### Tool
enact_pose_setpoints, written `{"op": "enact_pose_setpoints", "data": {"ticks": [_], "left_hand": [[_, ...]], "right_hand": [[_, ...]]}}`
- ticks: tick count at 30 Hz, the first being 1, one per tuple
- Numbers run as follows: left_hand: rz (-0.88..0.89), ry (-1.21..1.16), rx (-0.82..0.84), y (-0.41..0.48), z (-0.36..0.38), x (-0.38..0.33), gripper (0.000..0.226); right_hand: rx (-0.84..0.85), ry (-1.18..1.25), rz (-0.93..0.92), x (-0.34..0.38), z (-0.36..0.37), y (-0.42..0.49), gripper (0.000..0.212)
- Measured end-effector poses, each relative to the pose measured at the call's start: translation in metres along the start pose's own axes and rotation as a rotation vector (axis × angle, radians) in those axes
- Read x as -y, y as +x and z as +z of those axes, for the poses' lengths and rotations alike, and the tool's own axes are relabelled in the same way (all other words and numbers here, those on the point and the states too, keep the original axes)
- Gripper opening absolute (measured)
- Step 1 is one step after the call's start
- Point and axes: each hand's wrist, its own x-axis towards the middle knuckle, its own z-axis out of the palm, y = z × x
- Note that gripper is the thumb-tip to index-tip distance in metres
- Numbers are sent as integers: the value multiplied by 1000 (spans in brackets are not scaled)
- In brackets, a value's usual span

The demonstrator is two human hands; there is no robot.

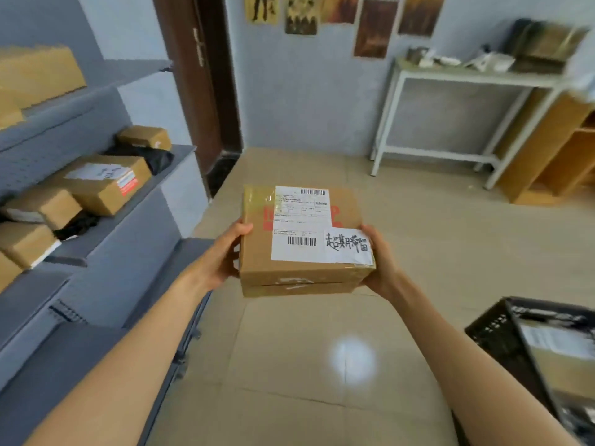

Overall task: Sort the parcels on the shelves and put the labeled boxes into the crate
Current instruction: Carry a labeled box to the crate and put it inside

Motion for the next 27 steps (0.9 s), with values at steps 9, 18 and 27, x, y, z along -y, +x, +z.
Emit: {"op": "enact_pose_setpoints", "data": {"ticks": [9, 18, 27], "left_hand": [[-96, 185, 320, 101, 262, 20, 66], [-245, 345, 545, 155, 518, 104, 63], [-398, 402, 639, 197, 667, 180, 69]], "right_hand": [[-346, 313, -121, -1, -239, -106, 47], [-618, 485, -117, -43, -457, -209, 38], [-788, 560, -45, -78, -589, -253, 38]]}}
